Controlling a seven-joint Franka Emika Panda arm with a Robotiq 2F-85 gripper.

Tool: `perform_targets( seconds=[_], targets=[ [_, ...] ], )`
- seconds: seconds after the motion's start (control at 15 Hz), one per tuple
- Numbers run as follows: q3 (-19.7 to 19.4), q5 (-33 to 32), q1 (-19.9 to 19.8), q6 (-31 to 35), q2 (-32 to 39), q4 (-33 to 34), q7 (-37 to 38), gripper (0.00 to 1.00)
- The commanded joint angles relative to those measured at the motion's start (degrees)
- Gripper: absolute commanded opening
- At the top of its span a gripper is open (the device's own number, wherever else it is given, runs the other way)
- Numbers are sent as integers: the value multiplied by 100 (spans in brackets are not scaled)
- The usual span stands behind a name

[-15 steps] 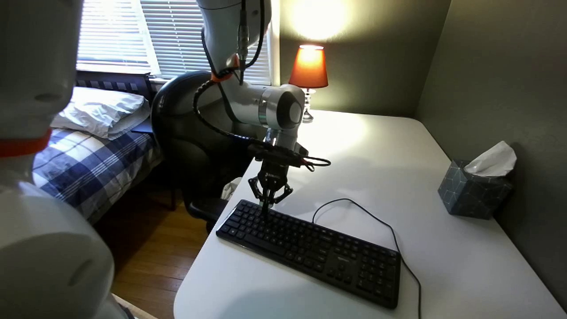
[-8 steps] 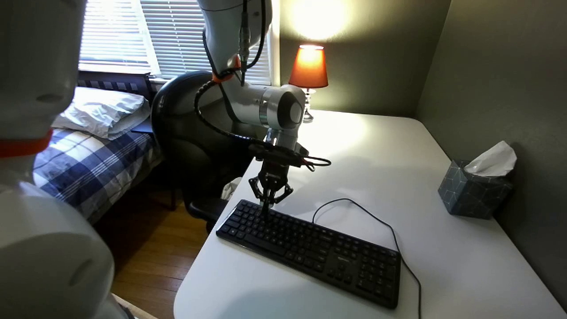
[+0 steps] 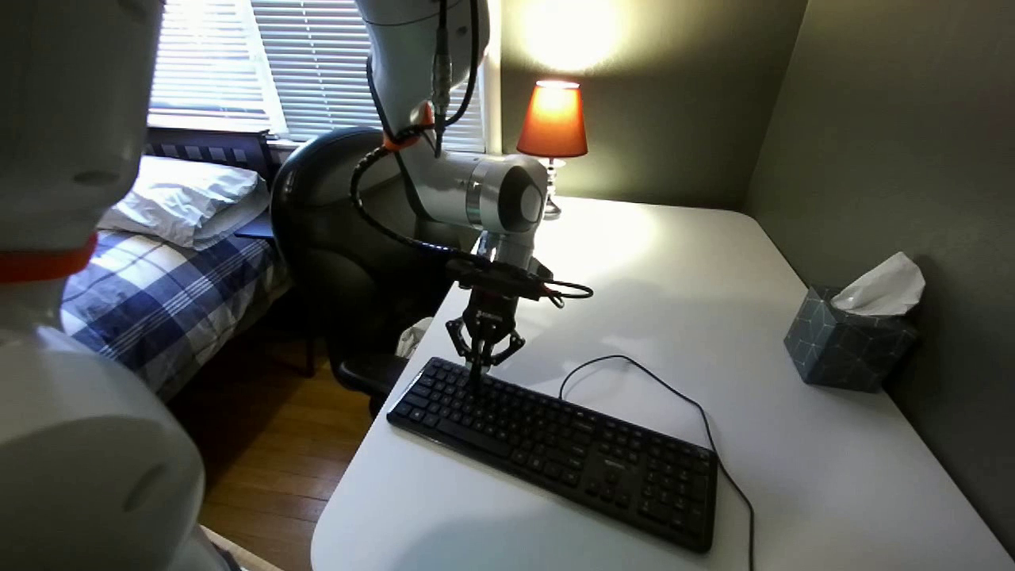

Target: Press one key on the keyboard.

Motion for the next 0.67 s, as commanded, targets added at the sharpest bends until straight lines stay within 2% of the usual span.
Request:
perform_targets(
  seconds=[0.0,0.6],
  targets=[
    [35,81,-33,-175,142,161,33,0],
    [37,90,-38,-255,181,225,32,0]
  ],
)
